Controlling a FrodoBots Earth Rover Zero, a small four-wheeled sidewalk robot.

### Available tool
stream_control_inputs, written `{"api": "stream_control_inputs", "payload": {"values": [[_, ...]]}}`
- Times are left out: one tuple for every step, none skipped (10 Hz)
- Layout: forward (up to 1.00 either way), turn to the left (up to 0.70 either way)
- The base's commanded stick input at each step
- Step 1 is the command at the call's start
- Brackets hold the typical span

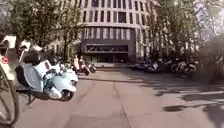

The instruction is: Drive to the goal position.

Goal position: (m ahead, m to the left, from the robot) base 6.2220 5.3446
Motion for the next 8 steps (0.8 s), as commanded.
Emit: {"api": "stream_control_inputs", "payload": {"values": [[0.45, 0.0], [0.45, 0.0], [0.45, 0.0], [0.45, 0.0], [0.45, 0.0], [0.45, 0.0], [0.45, 0.0], [0.45, 0.0]]}}
